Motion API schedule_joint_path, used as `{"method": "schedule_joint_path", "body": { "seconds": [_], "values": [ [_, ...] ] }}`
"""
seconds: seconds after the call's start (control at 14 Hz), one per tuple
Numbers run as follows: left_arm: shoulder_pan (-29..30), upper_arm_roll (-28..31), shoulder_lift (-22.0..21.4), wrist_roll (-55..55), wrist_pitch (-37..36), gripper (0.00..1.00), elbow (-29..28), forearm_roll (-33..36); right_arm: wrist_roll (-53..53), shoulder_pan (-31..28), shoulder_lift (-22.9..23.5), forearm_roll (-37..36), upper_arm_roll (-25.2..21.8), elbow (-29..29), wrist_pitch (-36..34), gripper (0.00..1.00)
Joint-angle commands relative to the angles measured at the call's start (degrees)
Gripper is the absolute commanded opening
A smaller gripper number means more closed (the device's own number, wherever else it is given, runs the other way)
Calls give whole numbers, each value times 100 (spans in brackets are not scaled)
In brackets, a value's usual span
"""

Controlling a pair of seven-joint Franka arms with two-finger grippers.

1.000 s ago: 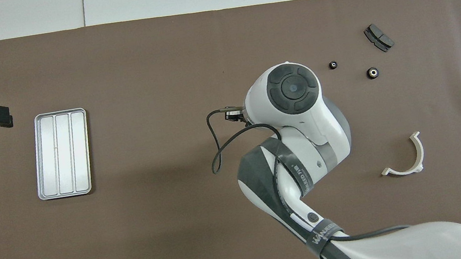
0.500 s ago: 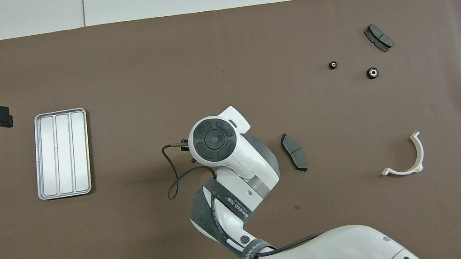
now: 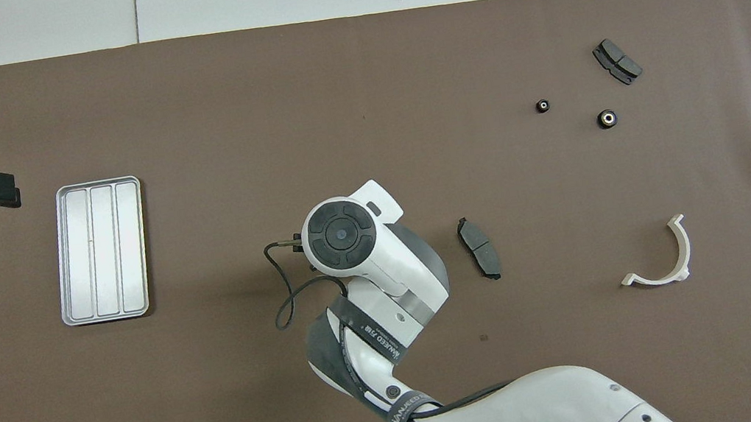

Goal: Pick bearing gear from pile to tray
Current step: 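Carry the bearing with the right gripper toward the table center, then lower the bearing at the table center and open the right gripper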

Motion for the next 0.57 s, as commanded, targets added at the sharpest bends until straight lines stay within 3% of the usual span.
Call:
{"method": "schedule_joint_path", "body": {
  "seconds": [0.0, 0.21, 0.5],
  "values": [
    [32, 3, -185, 30, 17, 100, -178, 17, 141, -30, -117, -323, -49, -27, -52, 100],
    [50, 12, -219, 21, -245, 100, -178, 17, -86, -511, -625, -349, -164, -88, -315, 100],
    [24, 21, -412, 65, -220, 100, -537, 52, -1534, -1495, -1040, -350, -164, -71, -905, 100]
  ]
}}
